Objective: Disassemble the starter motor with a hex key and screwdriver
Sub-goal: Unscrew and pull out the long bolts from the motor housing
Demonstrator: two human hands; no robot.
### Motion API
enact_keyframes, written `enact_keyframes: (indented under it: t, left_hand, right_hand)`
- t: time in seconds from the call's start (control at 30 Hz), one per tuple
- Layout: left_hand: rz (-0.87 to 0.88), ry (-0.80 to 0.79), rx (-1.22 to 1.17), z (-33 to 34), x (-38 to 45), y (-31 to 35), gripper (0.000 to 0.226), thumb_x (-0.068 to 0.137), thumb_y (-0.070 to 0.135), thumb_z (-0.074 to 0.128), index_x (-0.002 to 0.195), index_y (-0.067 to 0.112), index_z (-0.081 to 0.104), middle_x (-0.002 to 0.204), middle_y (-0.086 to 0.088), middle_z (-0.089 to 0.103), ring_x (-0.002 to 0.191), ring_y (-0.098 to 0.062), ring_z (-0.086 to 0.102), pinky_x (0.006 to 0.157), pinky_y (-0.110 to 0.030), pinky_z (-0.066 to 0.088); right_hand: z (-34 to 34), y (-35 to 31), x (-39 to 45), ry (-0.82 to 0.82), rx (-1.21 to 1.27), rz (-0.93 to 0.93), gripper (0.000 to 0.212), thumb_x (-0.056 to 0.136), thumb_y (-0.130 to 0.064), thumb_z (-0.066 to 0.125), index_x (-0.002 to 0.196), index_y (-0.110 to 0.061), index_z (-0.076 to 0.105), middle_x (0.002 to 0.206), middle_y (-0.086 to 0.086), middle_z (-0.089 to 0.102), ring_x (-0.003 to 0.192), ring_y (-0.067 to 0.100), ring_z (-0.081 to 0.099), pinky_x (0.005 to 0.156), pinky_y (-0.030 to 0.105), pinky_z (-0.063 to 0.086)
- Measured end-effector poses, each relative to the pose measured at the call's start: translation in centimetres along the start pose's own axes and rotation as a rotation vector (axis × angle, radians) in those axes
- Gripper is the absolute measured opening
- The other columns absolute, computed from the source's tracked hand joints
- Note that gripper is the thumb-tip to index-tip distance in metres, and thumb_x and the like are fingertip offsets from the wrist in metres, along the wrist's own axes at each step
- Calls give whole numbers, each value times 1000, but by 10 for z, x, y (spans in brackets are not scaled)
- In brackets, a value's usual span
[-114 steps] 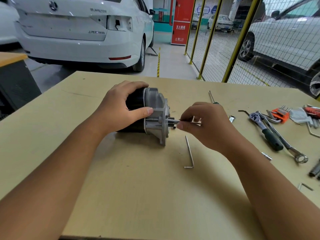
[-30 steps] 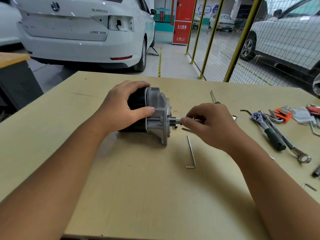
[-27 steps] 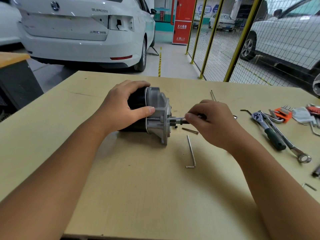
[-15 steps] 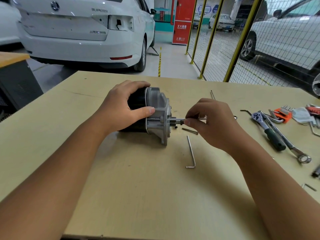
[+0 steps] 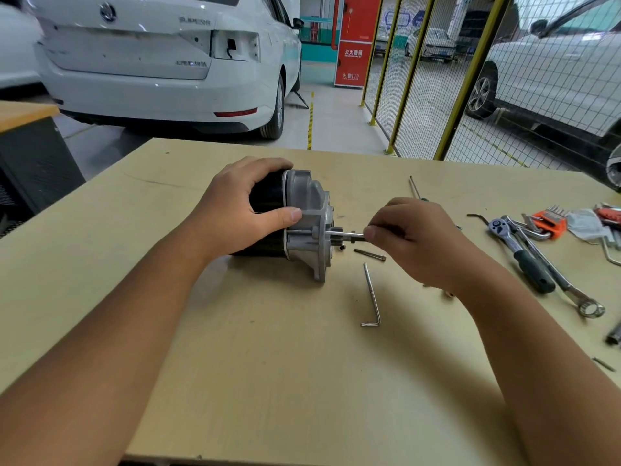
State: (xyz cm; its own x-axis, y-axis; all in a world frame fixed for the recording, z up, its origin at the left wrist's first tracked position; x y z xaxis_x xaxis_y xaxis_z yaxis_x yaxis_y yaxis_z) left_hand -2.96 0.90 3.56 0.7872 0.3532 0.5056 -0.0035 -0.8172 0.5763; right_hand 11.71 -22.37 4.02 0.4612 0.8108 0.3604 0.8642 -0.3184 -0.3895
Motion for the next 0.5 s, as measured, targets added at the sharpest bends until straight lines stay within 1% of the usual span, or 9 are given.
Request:
enact_keyframes:
  t: [0.1, 0.13, 0.23, 0.27, 0.3, 0.37, 0.4, 0.47, 0.5]
  left_hand:
    - [-1, -1, 6, 0, -1, 1, 71, 74, 52, 77, 139, 28, 61, 128, 8, 62, 121, -19, 57, 107, -46, 47]
    - [-2, -1, 5, 0, -1, 1, 71, 74, 52, 77, 139, 28, 61, 127, 8, 62, 121, -18, 57, 107, -46, 47]
    - [-4, 0, 6, 0, 0, 2, 71, 74, 51, 77, 139, 28, 61, 128, 7, 62, 121, -19, 57, 107, -45, 47]
    - [-5, 0, 6, -1, 0, 2, 71, 74, 51, 77, 139, 28, 61, 128, 7, 62, 121, -19, 57, 107, -46, 47]
    - [-6, 0, 8, -1, 0, 2, 71, 74, 52, 77, 139, 28, 61, 128, 7, 62, 121, -19, 57, 107, -46, 47]
    - [-7, 0, 11, -1, 0, 2, 71, 74, 52, 76, 139, 28, 61, 128, 7, 62, 121, -19, 57, 107, -46, 47]
    - [-8, 0, 10, 0, -1, 2, 71, 74, 52, 76, 139, 28, 61, 128, 8, 62, 121, -19, 57, 107, -46, 47]
    - [-7, 2, 7, 0, -1, 2, 71, 74, 52, 76, 139, 28, 61, 127, 8, 62, 121, -19, 56, 107, -46, 47]
    - [-7, 2, 6, 0, -1, 2, 71, 74, 52, 76, 139, 28, 61, 127, 8, 62, 121, -19, 56, 107, -46, 47]
  right_hand:
    - [1, 0, 1, 7, -30, -13, 12, 96, -21, 66, 91, -14, 75, 86, -6, 59, 77, 2, 53, 64, 11, 33]
    - [1, -1, 0, 12, -34, -14, 11, 95, -22, 67, 90, -16, 74, 87, -9, 59, 78, 2, 53, 66, 12, 35]
    - [0, -1, 0, 30, -50, -5, 7, 91, -27, 73, 84, -27, 69, 89, -15, 59, 85, 6, 53, 70, 22, 39]
    - [0, -1, 0, 33, -51, 3, 11, 89, -28, 74, 82, -31, 66, 88, -16, 59, 85, 5, 54, 69, 20, 38]
    - [0, -1, 0, 35, -43, 16, 14, 88, -28, 75, 81, -32, 64, 86, -17, 59, 84, 3, 54, 67, 17, 36]
    - [2, 0, -1, 40, 4, 44, 16, 89, -27, 76, 81, -31, 62, 78, -19, 59, 75, -2, 55, 58, 10, 33]
    - [3, -1, -2, 39, 39, 52, 15, 90, -25, 75, 82, -29, 63, 72, -19, 58, 69, -4, 55, 55, 9, 35]
    - [3, -3, -4, 31, 80, 43, 9, 93, -25, 71, 85, -23, 66, 61, -16, 56, 63, -5, 54, 56, 8, 36]
    - [3, -5, -4, 25, 80, 31, 9, 95, -25, 67, 88, -20, 68, 59, -15, 54, 63, -4, 54, 56, 8, 36]
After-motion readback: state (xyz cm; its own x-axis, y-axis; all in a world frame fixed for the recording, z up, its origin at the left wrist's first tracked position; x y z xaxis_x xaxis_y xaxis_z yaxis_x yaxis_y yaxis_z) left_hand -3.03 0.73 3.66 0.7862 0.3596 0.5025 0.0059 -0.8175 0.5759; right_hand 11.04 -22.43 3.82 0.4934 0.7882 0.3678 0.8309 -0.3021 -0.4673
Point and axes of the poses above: each hand's wrist, its own x-axis towards the middle knuckle, its own z-axis out of the palm, y = z × x, the point moved 1 cm from there along x, towards the middle knuckle
